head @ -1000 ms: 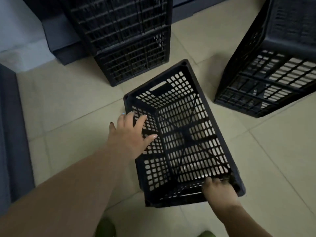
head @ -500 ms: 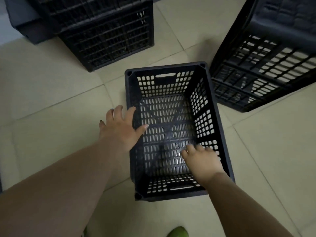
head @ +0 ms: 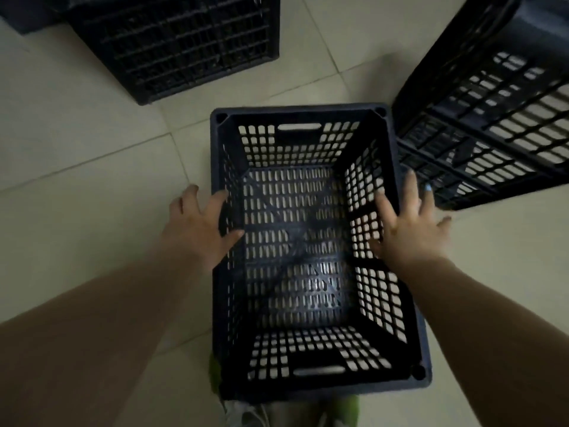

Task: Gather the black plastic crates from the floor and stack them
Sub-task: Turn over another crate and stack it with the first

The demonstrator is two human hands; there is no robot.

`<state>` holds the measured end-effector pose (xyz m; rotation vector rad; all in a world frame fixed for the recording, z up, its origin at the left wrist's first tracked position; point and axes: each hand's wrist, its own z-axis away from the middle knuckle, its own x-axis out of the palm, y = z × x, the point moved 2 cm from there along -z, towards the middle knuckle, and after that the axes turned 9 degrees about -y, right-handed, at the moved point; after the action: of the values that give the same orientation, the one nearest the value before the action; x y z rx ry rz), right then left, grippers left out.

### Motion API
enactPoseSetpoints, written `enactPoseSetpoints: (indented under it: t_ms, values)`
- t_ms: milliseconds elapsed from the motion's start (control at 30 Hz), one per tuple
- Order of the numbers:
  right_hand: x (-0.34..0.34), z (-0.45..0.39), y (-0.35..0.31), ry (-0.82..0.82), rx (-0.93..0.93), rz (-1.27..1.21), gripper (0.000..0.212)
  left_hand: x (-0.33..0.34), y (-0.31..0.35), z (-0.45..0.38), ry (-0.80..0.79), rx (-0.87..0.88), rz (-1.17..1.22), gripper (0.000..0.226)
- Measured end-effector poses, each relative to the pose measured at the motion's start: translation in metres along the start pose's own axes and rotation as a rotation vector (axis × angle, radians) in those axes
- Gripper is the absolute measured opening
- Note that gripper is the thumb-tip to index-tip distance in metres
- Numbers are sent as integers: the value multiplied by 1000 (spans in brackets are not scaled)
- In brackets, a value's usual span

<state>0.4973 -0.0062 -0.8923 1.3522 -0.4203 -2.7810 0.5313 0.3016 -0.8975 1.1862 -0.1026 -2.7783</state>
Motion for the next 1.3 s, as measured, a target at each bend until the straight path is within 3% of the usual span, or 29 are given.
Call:
enactPoseSetpoints:
  t_ms: [133,233,333,533,800,1000,1300]
  values:
    - [34,-12,-9,-173,62,-91,85,28,1,-13,-58,61,136,86]
    - [42,-17,-9,-155,72,-12,89,44,3,-23,5,29,181,97]
    - [40,-12,-6,-149,87,-35,79,40,10,-22,-29,-63,202,97]
    - [-19,32,7,-135,-18,-115,71,-22,9,37,-83,-138,213,92]
    - [-210,140,31,-88,-208,-46,67,-182,-4,196,-141,-277,243,97]
    - [-374,218,60,74,-312,11,77,-320,-1,308,-26,-306,290,86]
    - [-573,267,88,362,-339,-107,75,-505,17,399,273,-276,331,78]
